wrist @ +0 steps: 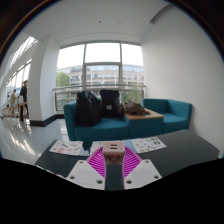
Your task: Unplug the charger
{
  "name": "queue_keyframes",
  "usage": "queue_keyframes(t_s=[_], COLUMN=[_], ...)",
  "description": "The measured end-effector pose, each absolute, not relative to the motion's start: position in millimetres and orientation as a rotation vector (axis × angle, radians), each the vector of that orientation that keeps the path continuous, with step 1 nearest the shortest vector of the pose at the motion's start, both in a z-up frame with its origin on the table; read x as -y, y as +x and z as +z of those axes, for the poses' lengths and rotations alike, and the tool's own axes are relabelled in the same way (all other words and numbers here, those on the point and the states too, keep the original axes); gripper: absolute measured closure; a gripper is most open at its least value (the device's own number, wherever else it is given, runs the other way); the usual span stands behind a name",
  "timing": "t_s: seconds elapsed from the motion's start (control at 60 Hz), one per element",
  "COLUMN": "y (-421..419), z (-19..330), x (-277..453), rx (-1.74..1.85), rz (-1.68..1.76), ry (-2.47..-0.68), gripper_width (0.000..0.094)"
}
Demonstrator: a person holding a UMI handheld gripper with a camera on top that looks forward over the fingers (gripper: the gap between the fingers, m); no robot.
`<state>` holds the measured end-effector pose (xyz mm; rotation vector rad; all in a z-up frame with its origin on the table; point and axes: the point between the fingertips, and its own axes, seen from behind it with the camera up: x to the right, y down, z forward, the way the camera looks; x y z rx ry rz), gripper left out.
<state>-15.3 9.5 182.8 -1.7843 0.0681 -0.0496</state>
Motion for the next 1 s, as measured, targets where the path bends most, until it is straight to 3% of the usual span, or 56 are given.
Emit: queue_keyframes(t_s=[0.217,0.417,0.733,0.833,1.0], y=[8.6,11.3,14.9,15.3,12.4], z=[53.9,8.8,9.4,17.3,71.5], x=[6.0,12.4,2.3,-2.2,10.5], rx=[-0.055,-0.111,-0.143,-0.103,-0.094], rz=[-0.064,-0.002,0.009,-0.027,-0.031], ry=[-2.014,-2.106,-2.131,-2.116,-2.041], gripper_width=[0.0744,0.0723,0.0619,0.0517,0.0379])
